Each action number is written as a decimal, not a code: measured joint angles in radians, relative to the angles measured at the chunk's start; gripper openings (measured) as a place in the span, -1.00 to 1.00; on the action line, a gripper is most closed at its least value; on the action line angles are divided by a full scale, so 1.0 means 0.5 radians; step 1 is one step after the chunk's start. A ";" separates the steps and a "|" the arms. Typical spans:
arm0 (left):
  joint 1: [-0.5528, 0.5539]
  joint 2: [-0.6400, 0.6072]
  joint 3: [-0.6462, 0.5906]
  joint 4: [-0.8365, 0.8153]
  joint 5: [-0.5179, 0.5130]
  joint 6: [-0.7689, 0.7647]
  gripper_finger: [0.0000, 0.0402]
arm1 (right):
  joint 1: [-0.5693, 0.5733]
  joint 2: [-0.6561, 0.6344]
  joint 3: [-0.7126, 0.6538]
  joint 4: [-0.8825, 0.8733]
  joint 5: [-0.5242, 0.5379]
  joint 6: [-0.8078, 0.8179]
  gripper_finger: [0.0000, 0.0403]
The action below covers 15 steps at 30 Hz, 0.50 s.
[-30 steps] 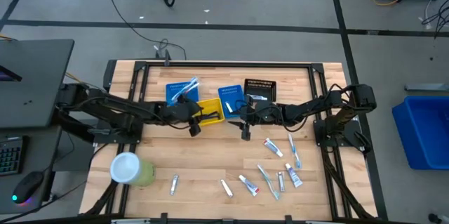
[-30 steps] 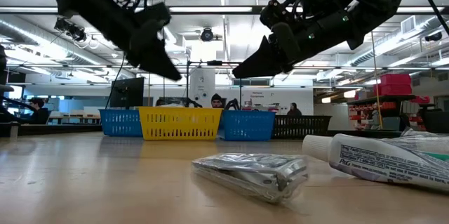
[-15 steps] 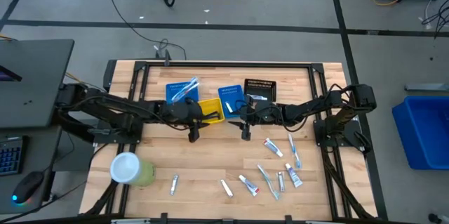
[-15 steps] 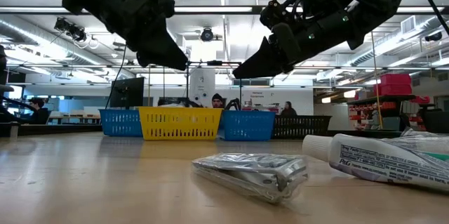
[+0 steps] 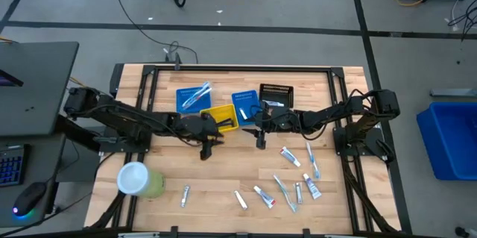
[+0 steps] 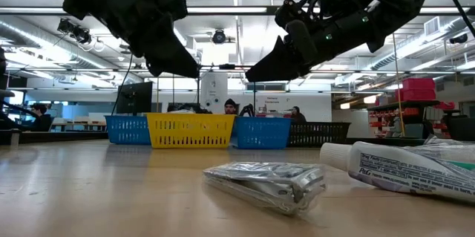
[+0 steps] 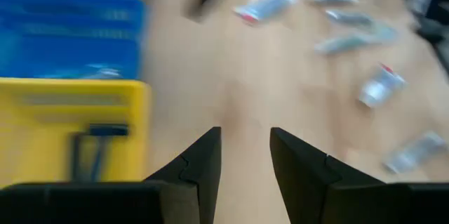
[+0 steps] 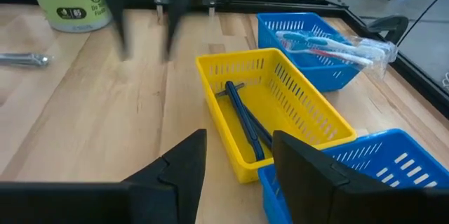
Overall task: Pick & Place Travel size toiletries
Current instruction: Put the nail cutter into the right blue bin
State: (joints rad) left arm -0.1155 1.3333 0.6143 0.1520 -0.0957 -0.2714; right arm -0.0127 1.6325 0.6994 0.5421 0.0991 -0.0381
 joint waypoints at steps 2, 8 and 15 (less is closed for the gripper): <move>-0.044 0.055 -0.001 0.095 0.074 0.043 -0.36 | 0.000 0.000 0.000 -0.001 -0.023 0.047 -0.14; -0.157 0.179 -0.001 0.197 0.096 0.060 -0.35 | 0.001 0.000 0.000 -0.008 -0.116 0.135 -0.17; -0.277 0.187 0.057 0.121 0.104 -0.197 -0.31 | 0.002 0.000 0.000 -0.060 -0.116 0.243 -0.20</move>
State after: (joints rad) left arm -0.2540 1.4267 0.6429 0.2127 -0.0435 -0.3701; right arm -0.0116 1.6325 0.6994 0.5122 0.0410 0.0835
